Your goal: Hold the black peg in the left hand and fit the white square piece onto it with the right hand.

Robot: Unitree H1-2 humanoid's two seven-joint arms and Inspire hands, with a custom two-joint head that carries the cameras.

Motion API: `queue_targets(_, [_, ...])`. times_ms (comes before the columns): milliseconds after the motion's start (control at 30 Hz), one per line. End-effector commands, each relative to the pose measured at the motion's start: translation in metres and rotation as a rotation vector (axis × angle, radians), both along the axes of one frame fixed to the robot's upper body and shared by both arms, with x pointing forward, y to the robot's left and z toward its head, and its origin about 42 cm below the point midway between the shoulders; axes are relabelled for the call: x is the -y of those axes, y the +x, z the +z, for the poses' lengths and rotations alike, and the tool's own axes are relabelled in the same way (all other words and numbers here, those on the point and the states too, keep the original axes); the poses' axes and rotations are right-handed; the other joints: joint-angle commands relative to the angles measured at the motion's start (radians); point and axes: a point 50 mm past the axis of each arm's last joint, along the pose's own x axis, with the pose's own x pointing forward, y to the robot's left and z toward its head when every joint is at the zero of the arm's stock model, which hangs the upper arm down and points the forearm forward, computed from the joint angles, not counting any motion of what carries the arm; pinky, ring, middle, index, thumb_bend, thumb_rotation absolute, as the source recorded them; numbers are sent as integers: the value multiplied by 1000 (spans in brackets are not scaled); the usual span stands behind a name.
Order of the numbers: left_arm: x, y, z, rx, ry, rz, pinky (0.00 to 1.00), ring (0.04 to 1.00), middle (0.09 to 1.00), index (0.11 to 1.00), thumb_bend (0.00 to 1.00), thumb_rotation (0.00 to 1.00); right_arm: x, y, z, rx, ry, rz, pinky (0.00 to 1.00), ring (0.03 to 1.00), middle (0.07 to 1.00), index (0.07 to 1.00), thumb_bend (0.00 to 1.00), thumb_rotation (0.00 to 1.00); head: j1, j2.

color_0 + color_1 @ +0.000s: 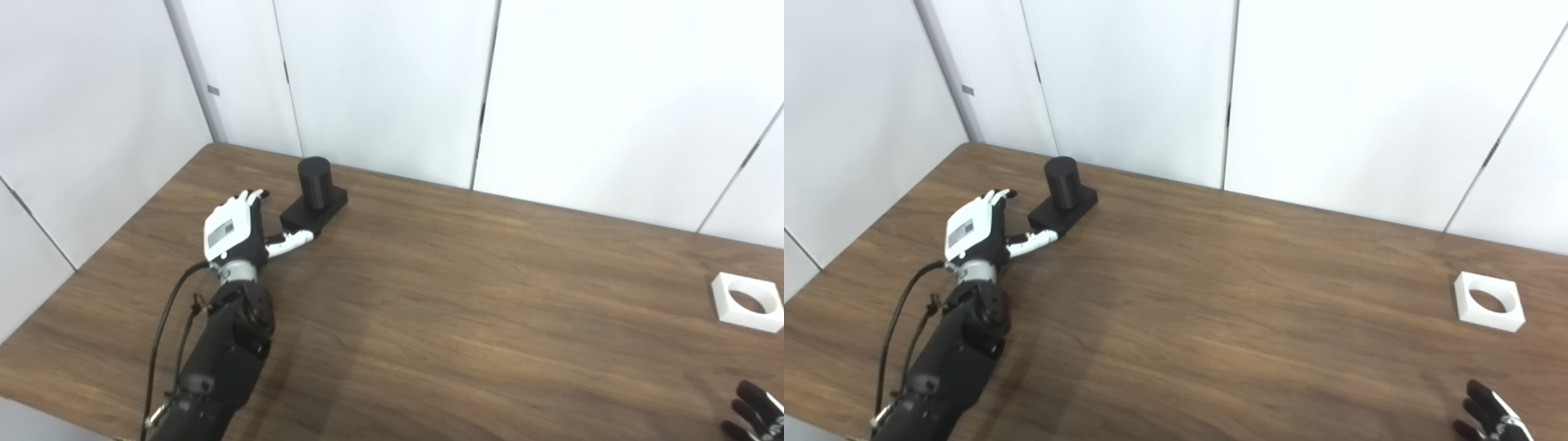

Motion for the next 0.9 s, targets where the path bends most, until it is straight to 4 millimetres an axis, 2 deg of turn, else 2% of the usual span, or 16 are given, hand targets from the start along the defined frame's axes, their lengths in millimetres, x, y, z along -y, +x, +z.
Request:
queue_targets(0, [-1,20,27,115,-16,-4,999,962,942,851,1000,555,-3,1,7,33,-14,29,762,861,870,821,740,908,0,2])
queue_targets(167, [2,36,26,125,-64,8,970,949,925,835,1000,540,-4,1,7,33,-32,29,751,855,873,823,732,917,-6,2])
queue_targets(300, [6,47,26,121,-62,2,962,926,893,807,1000,523,-6,0,8,36,-36,33,774,867,874,829,714,920,-11,3])
queue_targets(433, [11,55,25,105,-52,-14,948,929,898,815,1000,526,-7,-1,9,30,-42,32,796,878,878,837,704,933,-14,5])
queue_targets(867, [15,77,13,15,134,29,945,916,880,784,948,470,-8,0,8,49,-49,36,783,864,869,835,666,940,-18,7])
